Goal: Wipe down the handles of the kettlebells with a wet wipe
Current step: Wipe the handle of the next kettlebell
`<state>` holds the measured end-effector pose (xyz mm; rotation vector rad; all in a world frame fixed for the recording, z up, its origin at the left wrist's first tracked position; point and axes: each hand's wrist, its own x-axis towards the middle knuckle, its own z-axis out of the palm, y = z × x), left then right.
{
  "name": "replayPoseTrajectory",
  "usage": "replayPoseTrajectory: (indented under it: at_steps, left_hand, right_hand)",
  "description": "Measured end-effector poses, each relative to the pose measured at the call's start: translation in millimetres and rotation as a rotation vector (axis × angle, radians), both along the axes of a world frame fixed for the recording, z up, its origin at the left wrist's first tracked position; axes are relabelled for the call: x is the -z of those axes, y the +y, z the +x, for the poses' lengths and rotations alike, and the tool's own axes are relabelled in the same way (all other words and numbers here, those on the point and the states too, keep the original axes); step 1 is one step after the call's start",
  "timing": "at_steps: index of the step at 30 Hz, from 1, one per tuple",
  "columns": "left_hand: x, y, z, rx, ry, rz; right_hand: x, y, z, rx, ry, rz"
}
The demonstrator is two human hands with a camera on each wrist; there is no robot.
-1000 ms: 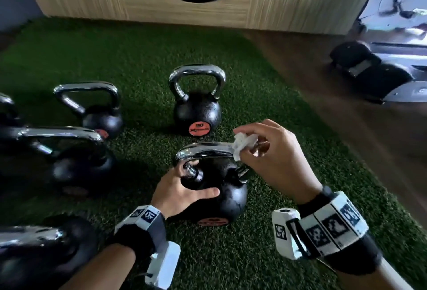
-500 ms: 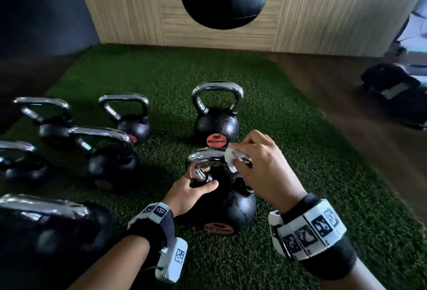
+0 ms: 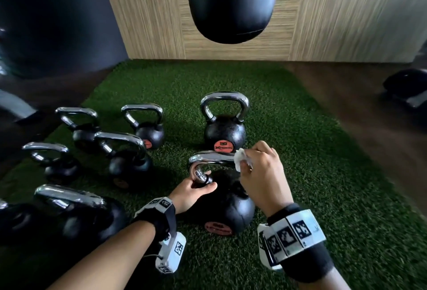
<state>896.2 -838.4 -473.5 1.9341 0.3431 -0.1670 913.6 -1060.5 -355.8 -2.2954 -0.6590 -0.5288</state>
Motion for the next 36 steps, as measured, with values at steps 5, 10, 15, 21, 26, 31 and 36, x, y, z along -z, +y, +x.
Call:
replayPoseTrajectory:
  at_steps: [5, 10, 15, 21, 26, 31, 36]
  left_hand:
    - [3.6, 4.1, 1.9, 0.009, -0.003, 0.023]
    - [4.3, 4.4, 1.1, -0.005, -0.006, 0.036]
    - [6.4, 4.1, 1.3, -0.011, -0.022, -0.005]
    - [7.7, 3.6, 0.5, -0.045, -0.013, -0.018]
    - [6.2, -1.4, 2.6, -0.091, 0.035, -0.007]
    - [-7.6, -5.4, 0.2, 0.018, 0.075, 0.291]
    - [-48.3, -6.8, -9.4, 0.236, 0.227, 0.820]
  right_hand:
    - [17.0, -27.5, 8.8, 0.097, 0.139, 0.102]
    - [21.7, -22.1, 6.5, 0.120, 0.070, 0.093]
    - [38.8, -40.6, 12.6, 0.177, 0.239, 0.121]
    - [54.7, -52.9, 19.3, 0.125, 0.413, 0.209]
    - [91.6, -47.8, 19.8, 0.009, 0.730, 0.455]
    - [107.5, -38.0, 16.0, 0.058, 0.697, 0.352]
    - [91.8, -48.4, 7.0, 0.029, 0.713, -0.068]
